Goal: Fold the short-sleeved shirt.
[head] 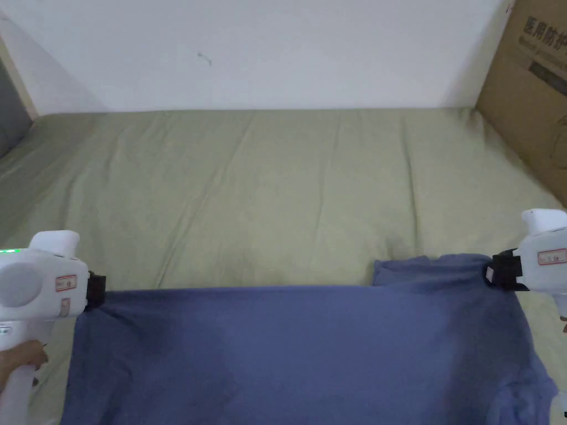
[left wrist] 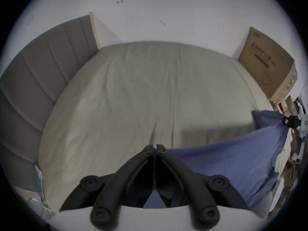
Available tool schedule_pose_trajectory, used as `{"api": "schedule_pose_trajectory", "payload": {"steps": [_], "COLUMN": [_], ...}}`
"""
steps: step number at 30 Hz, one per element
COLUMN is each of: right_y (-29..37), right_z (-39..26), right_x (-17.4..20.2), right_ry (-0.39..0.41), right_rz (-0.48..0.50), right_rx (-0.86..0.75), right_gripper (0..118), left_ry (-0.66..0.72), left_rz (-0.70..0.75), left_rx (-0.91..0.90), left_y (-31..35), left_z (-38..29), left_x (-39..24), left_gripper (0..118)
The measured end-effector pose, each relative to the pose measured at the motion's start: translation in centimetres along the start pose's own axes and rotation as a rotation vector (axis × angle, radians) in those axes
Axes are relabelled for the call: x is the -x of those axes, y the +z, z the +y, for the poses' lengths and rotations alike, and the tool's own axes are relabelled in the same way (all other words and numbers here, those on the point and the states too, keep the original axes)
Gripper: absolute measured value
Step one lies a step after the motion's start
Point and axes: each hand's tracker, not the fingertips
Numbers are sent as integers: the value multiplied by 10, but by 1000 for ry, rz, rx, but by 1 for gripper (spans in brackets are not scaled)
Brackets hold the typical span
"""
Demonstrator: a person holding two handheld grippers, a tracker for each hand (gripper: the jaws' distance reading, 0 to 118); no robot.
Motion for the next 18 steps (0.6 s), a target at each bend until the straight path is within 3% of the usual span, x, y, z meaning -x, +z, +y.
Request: {"api": "schedule_pose_trajectory", "payload": {"steps": [9, 13, 15, 18], "right_y": [113, 116, 109, 98], "right_z": [-122, -197, -228, -263], "right_x": [5, 7, 7, 4], "right_ry": [45, 54, 27, -9], "right_rz": [-10, -35, -33, -23], "right_rx": [15, 138, 186, 209], "right_gripper": [0, 0, 0, 0], "left_ry": [-24, -24, 17, -30], "left_rz": [-19, -17, -17, 17], "left_rx": [-16, 107, 166, 202], "left_y": [105, 101, 94, 85], "left_z": [-106, -171, -199, -230], "left_x": [23, 29, 32, 35], "left_gripper": [1, 1, 1, 1]}}
